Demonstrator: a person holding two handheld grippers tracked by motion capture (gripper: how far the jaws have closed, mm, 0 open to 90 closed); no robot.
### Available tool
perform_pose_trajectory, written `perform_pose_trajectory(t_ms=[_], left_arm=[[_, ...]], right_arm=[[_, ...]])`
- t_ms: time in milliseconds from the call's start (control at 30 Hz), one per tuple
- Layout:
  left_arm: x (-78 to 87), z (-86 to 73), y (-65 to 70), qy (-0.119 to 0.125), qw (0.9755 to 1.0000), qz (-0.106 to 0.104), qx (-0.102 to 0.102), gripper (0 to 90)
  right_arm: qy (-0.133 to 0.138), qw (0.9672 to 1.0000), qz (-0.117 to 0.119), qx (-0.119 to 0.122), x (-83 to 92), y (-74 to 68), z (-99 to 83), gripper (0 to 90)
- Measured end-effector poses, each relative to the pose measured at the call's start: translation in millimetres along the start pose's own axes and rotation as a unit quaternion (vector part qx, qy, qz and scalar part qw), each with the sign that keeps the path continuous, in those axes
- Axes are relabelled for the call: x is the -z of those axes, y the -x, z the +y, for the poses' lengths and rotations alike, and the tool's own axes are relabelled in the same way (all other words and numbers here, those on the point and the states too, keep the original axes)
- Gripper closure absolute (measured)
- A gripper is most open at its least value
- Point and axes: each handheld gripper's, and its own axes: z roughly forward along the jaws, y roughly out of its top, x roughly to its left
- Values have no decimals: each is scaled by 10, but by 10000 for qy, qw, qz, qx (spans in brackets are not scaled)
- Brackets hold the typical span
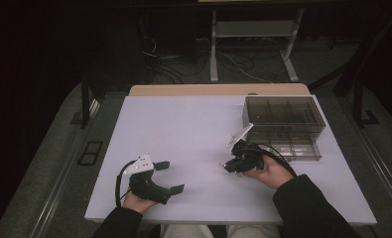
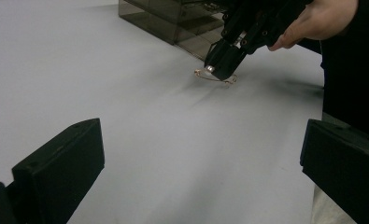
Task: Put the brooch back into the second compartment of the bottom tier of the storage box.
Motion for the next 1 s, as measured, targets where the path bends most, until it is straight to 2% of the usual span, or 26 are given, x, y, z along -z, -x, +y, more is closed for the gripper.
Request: perform_pose_trajectory(t_ms=[67,167,433,1000], left_arm=[[-1,-1,-1,0,10000,-1,3,0],[-2,-1,-1,0,10000,-5,5,0],[-2,-2,-2,-3,10000,-2,4,0],[0,-2,-2,8,10000,2,12,0]], right_arm=[[23,10000,-7,8,32,13,8,785],[118,9999,51,-107,101,32,19,785],[332,9992,-63,-196,317,134,27,785],[596,9973,-226,-362,568,245,-9,785]])
